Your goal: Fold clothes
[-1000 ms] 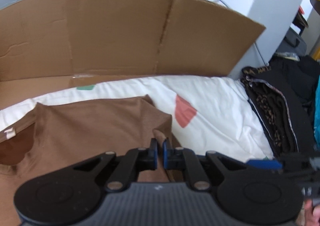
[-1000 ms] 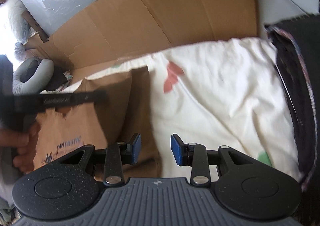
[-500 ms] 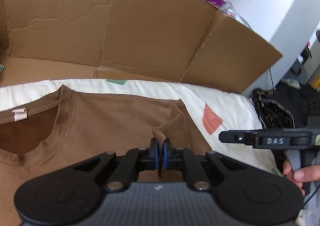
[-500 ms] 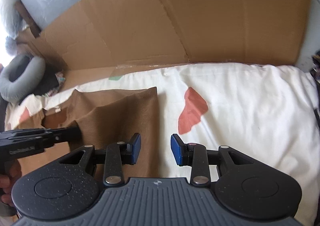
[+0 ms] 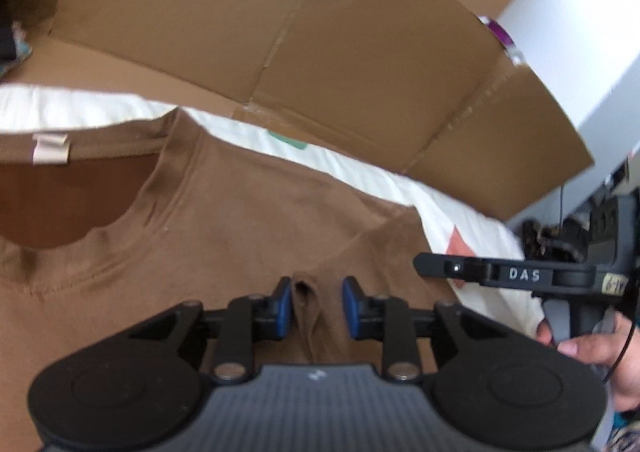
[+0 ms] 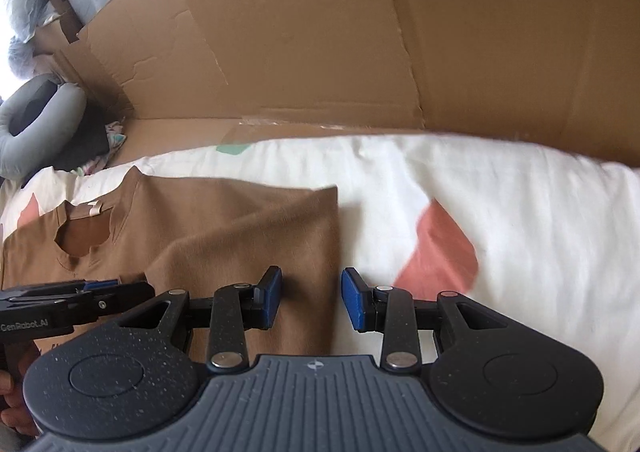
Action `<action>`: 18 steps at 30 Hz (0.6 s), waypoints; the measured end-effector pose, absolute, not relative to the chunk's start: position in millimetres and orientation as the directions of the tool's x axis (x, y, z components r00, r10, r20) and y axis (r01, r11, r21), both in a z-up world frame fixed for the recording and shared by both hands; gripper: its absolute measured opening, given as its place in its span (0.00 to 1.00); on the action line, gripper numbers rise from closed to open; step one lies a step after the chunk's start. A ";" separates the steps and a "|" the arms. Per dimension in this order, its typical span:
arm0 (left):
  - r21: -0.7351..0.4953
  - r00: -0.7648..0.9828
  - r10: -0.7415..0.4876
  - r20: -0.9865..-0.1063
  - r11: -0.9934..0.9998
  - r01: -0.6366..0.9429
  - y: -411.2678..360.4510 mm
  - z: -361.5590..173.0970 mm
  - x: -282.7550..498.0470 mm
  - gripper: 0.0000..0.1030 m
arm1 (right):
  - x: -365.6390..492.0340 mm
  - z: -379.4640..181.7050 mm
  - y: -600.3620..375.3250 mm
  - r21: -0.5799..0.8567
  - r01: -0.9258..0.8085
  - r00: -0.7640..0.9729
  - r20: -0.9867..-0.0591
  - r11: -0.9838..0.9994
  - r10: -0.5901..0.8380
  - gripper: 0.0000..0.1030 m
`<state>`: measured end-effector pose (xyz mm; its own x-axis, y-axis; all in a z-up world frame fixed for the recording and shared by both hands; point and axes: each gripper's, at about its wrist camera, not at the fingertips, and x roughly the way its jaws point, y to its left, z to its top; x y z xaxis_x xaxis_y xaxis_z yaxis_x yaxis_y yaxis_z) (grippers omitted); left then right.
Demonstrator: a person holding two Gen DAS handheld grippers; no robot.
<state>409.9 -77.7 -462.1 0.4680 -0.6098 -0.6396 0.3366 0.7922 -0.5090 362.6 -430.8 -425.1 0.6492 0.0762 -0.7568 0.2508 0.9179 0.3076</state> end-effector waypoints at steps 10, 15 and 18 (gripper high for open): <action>-0.625 0.515 -0.645 -0.564 0.741 0.245 -41.0 -447.0 391.8 0.03 | 379.1 -424.9 -429.3 0.290 0.250 0.654 -0.754 0.924 0.060 0.39; -0.624 0.520 -0.642 -0.563 0.743 0.242 -29.2 -439.7 383.3 0.03 | 385.2 -424.2 -428.3 0.270 0.253 0.656 -0.754 0.929 0.040 0.39; -0.625 0.515 -0.641 -0.568 0.744 0.236 -29.5 -442.1 383.0 0.03 | 389.5 -422.7 -426.8 0.261 0.252 0.656 -0.754 0.932 0.034 0.39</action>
